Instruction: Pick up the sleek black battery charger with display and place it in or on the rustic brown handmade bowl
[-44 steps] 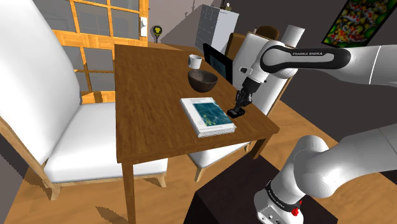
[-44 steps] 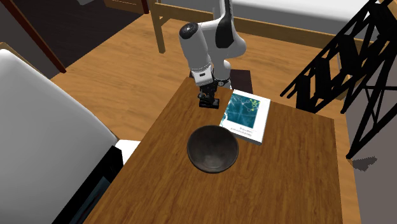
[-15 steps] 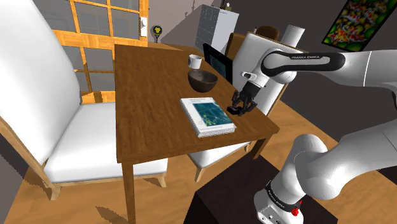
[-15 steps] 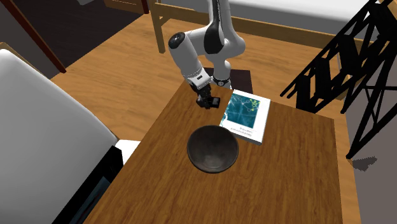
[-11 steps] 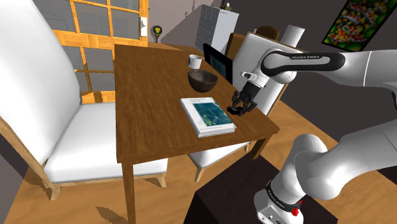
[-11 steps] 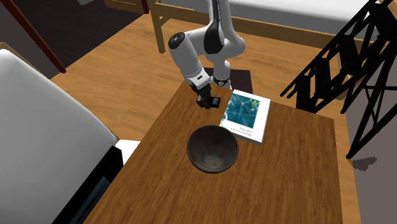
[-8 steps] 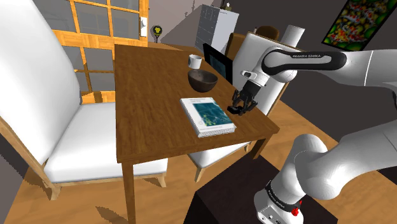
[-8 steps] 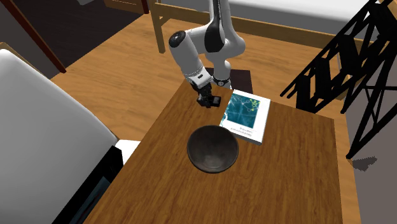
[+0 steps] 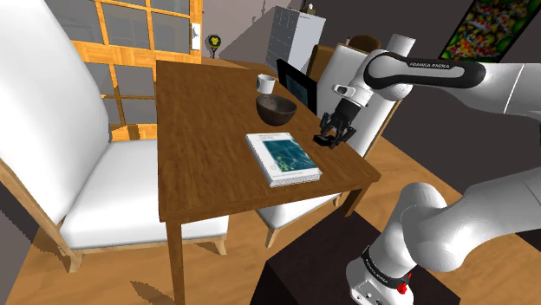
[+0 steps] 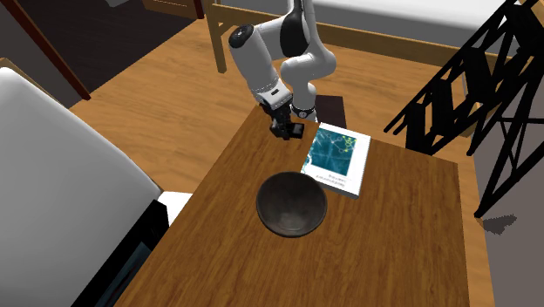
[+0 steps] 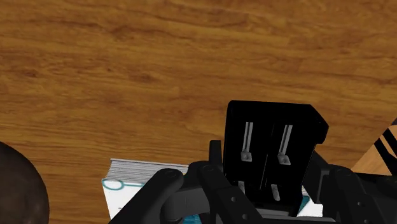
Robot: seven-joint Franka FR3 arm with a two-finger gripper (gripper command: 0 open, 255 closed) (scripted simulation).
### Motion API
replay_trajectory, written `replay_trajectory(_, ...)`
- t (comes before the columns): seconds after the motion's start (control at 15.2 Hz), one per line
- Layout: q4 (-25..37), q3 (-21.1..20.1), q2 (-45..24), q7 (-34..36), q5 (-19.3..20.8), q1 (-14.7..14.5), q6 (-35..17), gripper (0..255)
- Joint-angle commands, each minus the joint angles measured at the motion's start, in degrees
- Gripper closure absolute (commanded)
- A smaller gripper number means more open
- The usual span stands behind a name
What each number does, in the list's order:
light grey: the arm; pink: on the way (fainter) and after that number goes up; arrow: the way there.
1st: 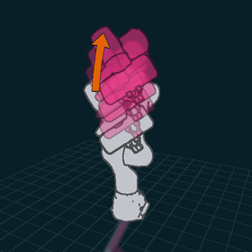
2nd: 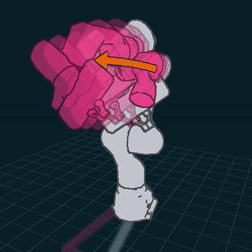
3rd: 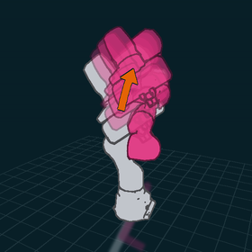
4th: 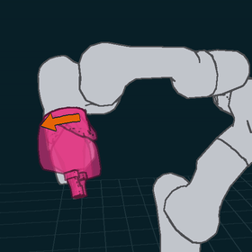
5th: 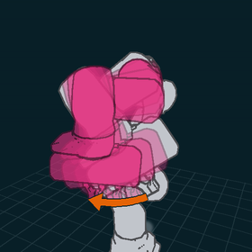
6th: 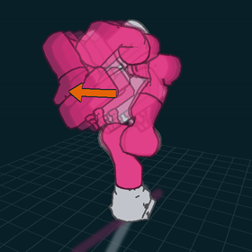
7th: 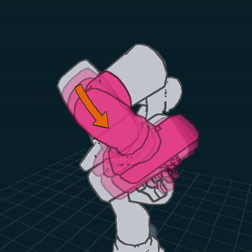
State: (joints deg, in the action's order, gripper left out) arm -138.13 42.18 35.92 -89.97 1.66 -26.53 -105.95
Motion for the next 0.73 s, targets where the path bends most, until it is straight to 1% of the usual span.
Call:
replay_trajectory(0.0, 1.2, -0.5, 0.3, 0.4, -0.1, 0.0, 1.4, 255)
replay_trajectory(0.66, 8.0, -2.7, 0.9, 2.6, -1.0, -0.4, 8.6, 255)
